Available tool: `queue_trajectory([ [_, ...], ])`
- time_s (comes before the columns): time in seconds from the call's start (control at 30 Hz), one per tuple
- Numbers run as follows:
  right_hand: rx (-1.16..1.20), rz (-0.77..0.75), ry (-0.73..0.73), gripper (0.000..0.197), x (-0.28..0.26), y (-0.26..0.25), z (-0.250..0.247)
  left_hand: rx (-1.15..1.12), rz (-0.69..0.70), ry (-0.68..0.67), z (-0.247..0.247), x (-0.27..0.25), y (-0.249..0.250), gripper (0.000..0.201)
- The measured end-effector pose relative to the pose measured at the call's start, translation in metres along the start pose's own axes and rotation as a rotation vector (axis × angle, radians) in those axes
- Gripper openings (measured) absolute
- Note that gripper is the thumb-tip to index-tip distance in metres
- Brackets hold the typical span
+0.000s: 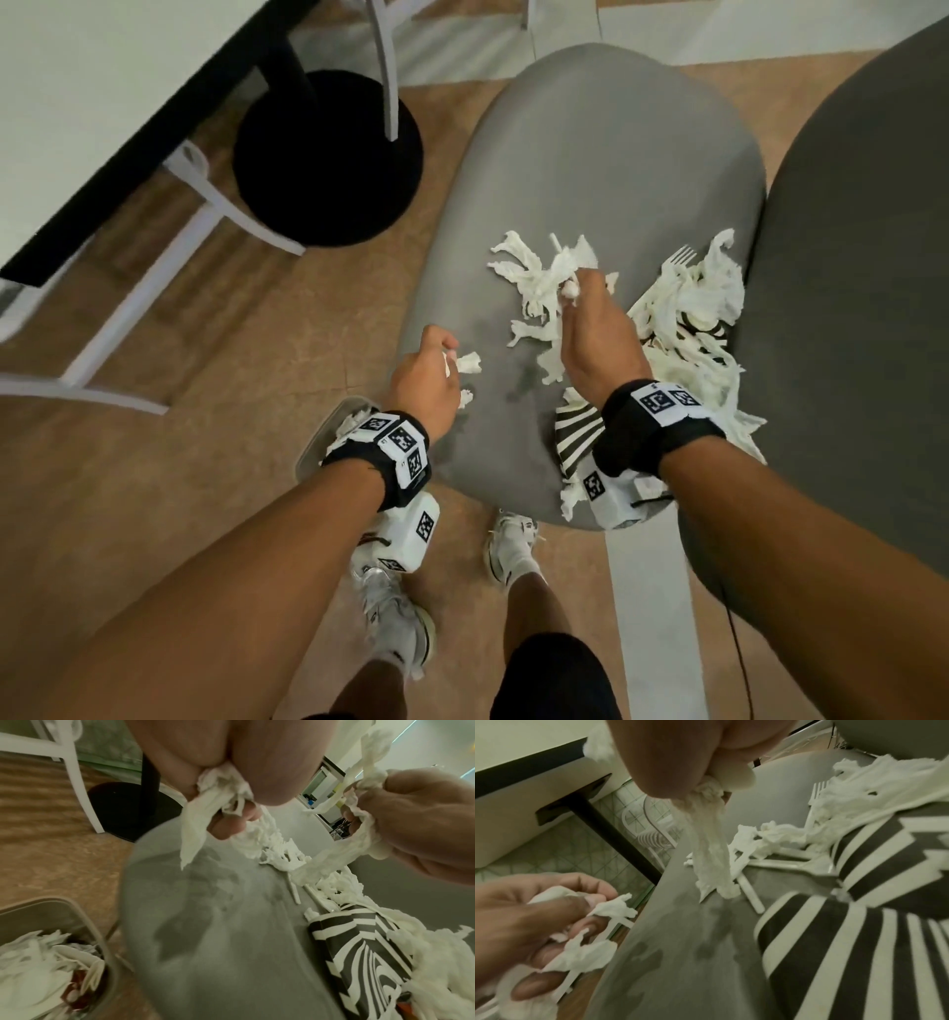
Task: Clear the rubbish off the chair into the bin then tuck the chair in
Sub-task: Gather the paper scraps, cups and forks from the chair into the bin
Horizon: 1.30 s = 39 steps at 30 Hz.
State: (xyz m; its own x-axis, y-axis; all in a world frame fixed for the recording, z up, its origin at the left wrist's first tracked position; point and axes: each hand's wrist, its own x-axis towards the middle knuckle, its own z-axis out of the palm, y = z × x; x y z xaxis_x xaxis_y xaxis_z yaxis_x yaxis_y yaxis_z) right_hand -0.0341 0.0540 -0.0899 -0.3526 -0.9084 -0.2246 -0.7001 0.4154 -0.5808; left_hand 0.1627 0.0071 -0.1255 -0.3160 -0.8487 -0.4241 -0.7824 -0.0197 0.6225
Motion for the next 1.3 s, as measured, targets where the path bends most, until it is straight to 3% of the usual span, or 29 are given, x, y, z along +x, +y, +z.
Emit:
queue_trajectory([
  [0.2, -0.046, -0.116, -0.119, 0.008, -0.039, -0.062, 0.041, -0.042, -0.026, 0.054, -0.041, -0.027, -0.049, 0.012],
  [0.33, -0.123, -0.263, -0.262, 0.020, -0.067, -0.106, 0.084, -0.077, -0.093, 0.107, -0.063, -0.042, -0.090, 0.014],
  [0.4, -0.140, -0.280, -0.356, 0.023, -0.080, -0.123, 0.112, -0.109, -0.141, 0.102, -0.069, -0.049, -0.119, 0.024],
  [0.5, -0.137, -0.319, -0.474, 0.023, -0.100, -0.138, 0.159, -0.138, -0.118, -0.064, -0.070, -0.062, -0.169, 0.058],
  [0.57, -0.132, -0.317, -0.550, 0.027, -0.112, -0.139, 0.191, -0.124, -0.059, -0.194, -0.061, -0.069, -0.203, 0.064],
  [0.63, -0.144, -0.263, -0.609, 0.033, -0.120, -0.133, 0.221, -0.089, -0.060, -0.238, -0.048, -0.074, -0.233, 0.056],
  [0.77, -0.138, -0.108, -0.659, 0.027, -0.126, -0.113, 0.254, -0.194, -0.206, -0.135, -0.021, -0.089, -0.270, 0.014],
  [0.93, -0.089, -0.086, -0.623, 0.023, -0.119, -0.090, 0.270, -0.236, -0.295, -0.005, 0.005, -0.096, -0.283, 0.018],
  [1.1, 0.072, -0.095, -0.488, 0.020, -0.112, -0.091, 0.276, -0.365, -0.437, 0.007, 0.006, -0.096, -0.264, 0.018],
  [1.2, 0.096, -0.049, -0.555, 0.045, -0.106, -0.092, 0.286, -0.441, -0.519, 0.025, 0.004, -0.092, -0.261, 0.024],
  [1.3, 0.007, -0.033, -0.674, 0.069, -0.098, -0.089, 0.289, -0.460, -0.501, 0.053, 0.004, -0.089, -0.265, 0.034],
])
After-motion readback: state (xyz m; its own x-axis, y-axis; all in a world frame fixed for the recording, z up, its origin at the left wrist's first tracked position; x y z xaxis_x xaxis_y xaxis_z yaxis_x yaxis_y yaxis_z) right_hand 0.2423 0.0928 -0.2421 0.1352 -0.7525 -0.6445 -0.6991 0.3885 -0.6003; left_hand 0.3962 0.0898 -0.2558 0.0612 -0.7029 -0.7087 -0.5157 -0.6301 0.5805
